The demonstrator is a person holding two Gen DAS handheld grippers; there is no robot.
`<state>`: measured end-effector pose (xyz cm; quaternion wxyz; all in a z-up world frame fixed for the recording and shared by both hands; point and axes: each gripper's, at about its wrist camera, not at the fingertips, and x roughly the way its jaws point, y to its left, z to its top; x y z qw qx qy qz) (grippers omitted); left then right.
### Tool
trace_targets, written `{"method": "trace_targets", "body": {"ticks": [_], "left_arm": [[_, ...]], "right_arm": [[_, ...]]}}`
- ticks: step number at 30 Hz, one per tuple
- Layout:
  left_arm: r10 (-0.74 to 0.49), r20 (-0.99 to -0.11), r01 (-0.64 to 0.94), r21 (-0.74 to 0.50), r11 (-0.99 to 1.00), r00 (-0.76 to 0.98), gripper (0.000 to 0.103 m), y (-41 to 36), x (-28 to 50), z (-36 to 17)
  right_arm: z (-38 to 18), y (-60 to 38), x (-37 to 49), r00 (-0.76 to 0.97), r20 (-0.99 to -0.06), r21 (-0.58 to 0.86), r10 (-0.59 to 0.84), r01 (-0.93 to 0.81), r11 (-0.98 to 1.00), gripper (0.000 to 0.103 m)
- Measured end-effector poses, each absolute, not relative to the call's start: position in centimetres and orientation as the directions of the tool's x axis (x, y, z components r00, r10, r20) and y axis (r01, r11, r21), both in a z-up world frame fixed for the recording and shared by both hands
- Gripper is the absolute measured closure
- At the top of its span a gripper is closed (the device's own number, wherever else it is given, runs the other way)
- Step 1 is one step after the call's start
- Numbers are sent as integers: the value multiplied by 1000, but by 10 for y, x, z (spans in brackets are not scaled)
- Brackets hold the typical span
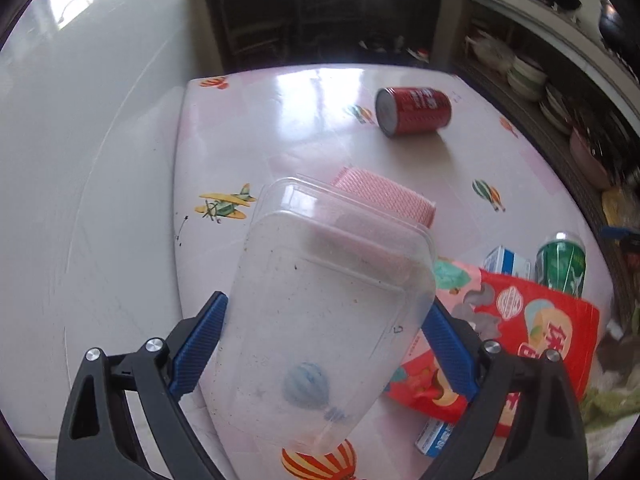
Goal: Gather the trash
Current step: 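Close the left gripper on the clear plastic container's rim, then lift the container with the left gripper while the right grasps the red can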
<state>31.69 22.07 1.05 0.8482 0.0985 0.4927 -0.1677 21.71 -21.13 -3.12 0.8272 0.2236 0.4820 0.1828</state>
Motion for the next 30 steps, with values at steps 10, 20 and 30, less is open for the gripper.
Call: {"method": "trace_targets", "body": {"ticks": [10, 20, 30], "left_arm": [[-195, -821, 213, -91, 973, 537, 11, 219, 290, 39], [-251, -779, 160, -194, 968, 574, 11, 221, 285, 59], [-269, -768, 133, -236, 963, 582, 11, 232, 285, 64]], "right_arm": [[-17, -215, 227, 515, -695, 533, 502, -99, 840, 16], [25, -200, 314, 618, -635, 404, 463, -245, 881, 8], [-1, -157, 453, 624, -635, 223, 455, -417, 881, 8]]}}
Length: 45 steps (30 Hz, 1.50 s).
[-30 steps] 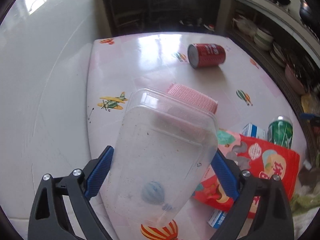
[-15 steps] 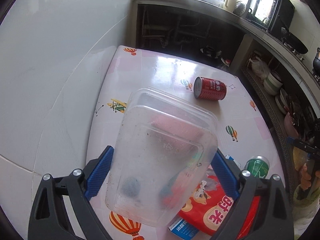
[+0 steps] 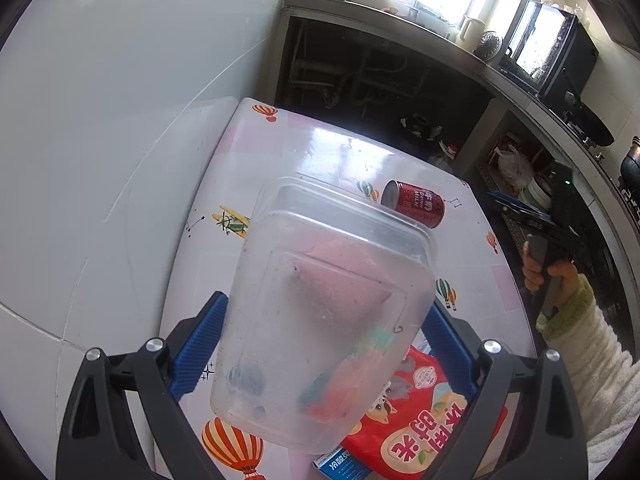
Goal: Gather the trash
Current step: 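Lift the container with the left gripper while the right grasps the red can, then carry the container and red can to the blue wastebasket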
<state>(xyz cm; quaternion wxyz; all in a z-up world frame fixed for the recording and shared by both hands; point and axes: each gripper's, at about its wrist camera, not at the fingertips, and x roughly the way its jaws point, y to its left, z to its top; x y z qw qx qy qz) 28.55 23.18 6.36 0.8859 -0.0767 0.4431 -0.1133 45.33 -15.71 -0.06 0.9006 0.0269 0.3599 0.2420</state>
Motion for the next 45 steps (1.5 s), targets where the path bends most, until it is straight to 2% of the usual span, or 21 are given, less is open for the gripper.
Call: {"method": "trace_targets", "body": {"ticks": [5, 12, 18, 19, 21, 24, 27, 38, 45], "left_arm": [[-253, -771, 116, -229, 967, 585, 11, 238, 285, 64], [-254, -777, 104, -238, 966, 575, 11, 241, 280, 64], [-261, -771, 110, -244, 964, 580, 11, 236, 279, 63], [-264, -770, 114, -244, 963, 581, 11, 234, 278, 63], [-273, -766, 120, -251, 961, 583, 11, 233, 277, 62], [-286, -758, 130, -260, 957, 587, 11, 231, 277, 62], [-295, -747, 140, -265, 954, 595, 11, 231, 274, 62], [-348, -689, 173, -313, 934, 635, 11, 223, 245, 70], [-429, -631, 229, -376, 898, 646, 11, 201, 221, 80]], "right_arm": [[-31, -126, 497, 509, -678, 202, 530, -565, 800, 8], [-60, -103, 519, 408, -740, 196, 535, -629, 752, 8], [-69, -94, 515, 374, -744, 229, 555, -637, 736, 8], [-69, -93, 513, 375, -745, 225, 552, -637, 737, 10], [-70, -92, 507, 370, -747, 223, 553, -644, 732, 22], [-67, -96, 499, 376, -751, 229, 542, -622, 749, 30], [-65, -103, 491, 390, -750, 242, 534, -590, 771, 34], [-51, -148, 425, 433, -782, 236, 449, -461, 855, 35], [-36, -194, 336, 467, -812, 211, 349, -323, 923, 36]]}}
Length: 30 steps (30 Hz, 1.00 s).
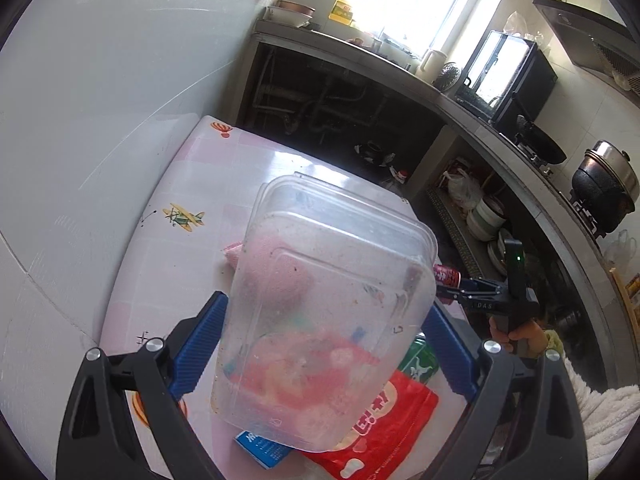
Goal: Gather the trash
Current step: 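Carry the container and red can to the blue wastebasket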
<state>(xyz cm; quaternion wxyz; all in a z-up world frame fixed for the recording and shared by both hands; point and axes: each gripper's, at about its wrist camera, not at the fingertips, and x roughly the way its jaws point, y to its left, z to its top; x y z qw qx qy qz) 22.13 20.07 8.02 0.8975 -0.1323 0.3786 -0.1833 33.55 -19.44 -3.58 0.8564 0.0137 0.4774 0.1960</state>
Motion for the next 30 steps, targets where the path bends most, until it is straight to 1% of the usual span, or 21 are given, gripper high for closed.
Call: {"method": "trace_targets", "body": {"ticks": [3, 6, 9, 14, 18, 22, 27, 30], "left_arm": [[-448, -612, 266, -368, 891, 652, 11, 183, 207, 86], [-457, -594, 309, -340, 888, 662, 11, 161, 191, 91], [-488, -576, 358, -331, 873, 656, 11, 136, 176, 92], [-574, -553, 429, -381, 819, 604, 11, 94, 160, 86], [-598, -556, 449, -396, 801, 577, 11, 66, 150, 80], [-592, -573, 463, -373, 804, 566, 11, 43, 143, 73], [-559, -593, 467, -320, 824, 580, 11, 29, 134, 65], [-537, -603, 464, -291, 837, 590, 11, 24, 130, 62]], "right_arm": [[-29, -212, 290, 484, -824, 177, 293, -271, 946, 36], [-21, -224, 249, 492, -828, 167, 269, -243, 956, 37], [-17, -232, 220, 512, -829, 125, 226, -223, 967, 37], [-24, -230, 190, 547, -819, 78, 171, -190, 979, 38], [-28, -225, 169, 589, -797, 45, 133, -162, 986, 38], [-30, -222, 159, 618, -778, 33, 117, -146, 989, 38], [-42, -223, 157, 609, -784, 73, 120, -102, 992, 39], [-46, -225, 155, 613, -777, 123, 144, -77, 989, 39]]}}
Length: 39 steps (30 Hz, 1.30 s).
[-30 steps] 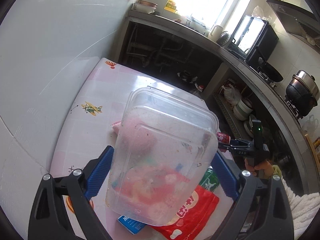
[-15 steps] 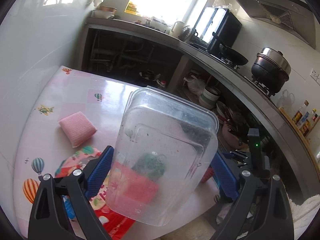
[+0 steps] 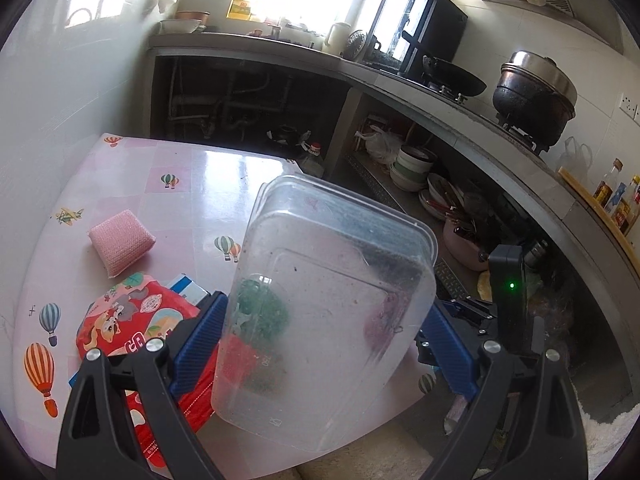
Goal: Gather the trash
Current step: 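Carry the container and red can to the blue wastebasket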
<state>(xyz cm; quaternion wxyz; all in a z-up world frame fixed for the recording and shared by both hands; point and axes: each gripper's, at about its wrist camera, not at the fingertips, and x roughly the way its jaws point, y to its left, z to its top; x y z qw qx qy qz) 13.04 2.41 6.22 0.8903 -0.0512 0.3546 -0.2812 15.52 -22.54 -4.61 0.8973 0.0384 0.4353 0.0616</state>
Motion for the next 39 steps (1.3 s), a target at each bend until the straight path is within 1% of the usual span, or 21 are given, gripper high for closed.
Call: {"method": "trace_targets", "body": {"ticks": [8, 26, 39], "left_arm": [[-505, -615, 463, -244, 852, 606, 11, 9, 124, 61], [-478, -638, 461, -209, 862, 604, 11, -9, 124, 55], [-482, -641, 478, -198, 856, 597, 11, -21, 127, 56]], "right_arm": [[-47, -233, 154, 626, -759, 184, 180, -59, 981, 39], [-47, -243, 149, 644, -734, 246, 215, -43, 968, 39], [-39, -263, 141, 657, -702, 335, 274, -35, 942, 39]]}}
